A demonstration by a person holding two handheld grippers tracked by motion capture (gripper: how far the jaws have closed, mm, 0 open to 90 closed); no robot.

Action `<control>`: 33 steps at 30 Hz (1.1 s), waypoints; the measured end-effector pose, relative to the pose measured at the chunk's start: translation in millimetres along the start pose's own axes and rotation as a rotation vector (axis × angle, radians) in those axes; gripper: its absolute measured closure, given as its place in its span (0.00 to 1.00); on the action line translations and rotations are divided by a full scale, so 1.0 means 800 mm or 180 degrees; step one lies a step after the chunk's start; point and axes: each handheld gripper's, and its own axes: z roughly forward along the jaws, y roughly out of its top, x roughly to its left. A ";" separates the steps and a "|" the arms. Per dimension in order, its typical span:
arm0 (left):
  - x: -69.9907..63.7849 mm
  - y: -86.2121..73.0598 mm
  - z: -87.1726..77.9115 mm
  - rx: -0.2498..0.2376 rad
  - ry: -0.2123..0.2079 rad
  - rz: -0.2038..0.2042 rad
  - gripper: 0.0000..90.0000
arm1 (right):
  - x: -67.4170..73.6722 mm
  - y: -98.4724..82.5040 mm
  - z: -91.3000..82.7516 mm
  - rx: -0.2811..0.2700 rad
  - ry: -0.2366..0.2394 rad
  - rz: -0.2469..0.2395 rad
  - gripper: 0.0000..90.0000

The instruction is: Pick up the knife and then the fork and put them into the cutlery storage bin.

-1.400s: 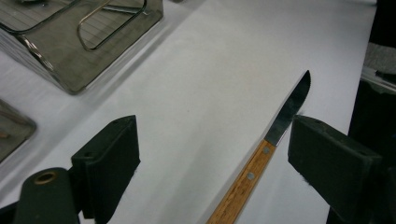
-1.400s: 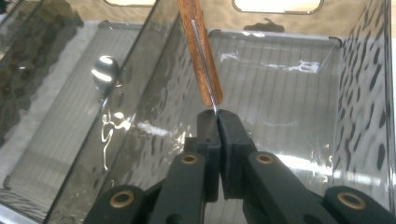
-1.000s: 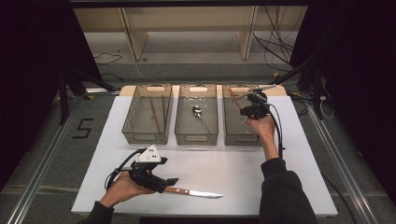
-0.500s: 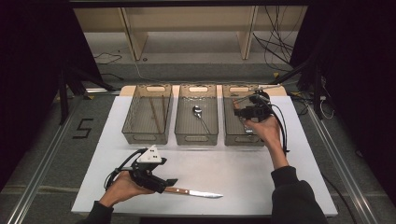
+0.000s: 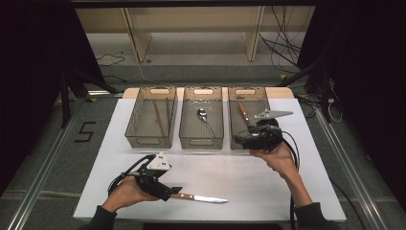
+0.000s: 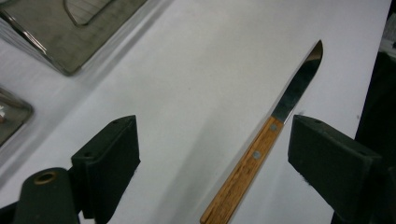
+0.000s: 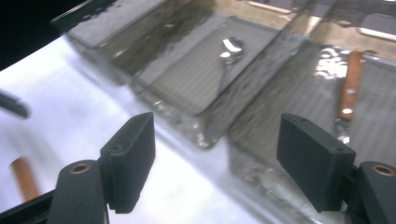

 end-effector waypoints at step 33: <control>-0.022 -0.014 0.040 0.0785 -0.0248 0.0533 0.54 | 0.069 -0.089 -0.016 -0.0026 0.0411 -0.0367 0.27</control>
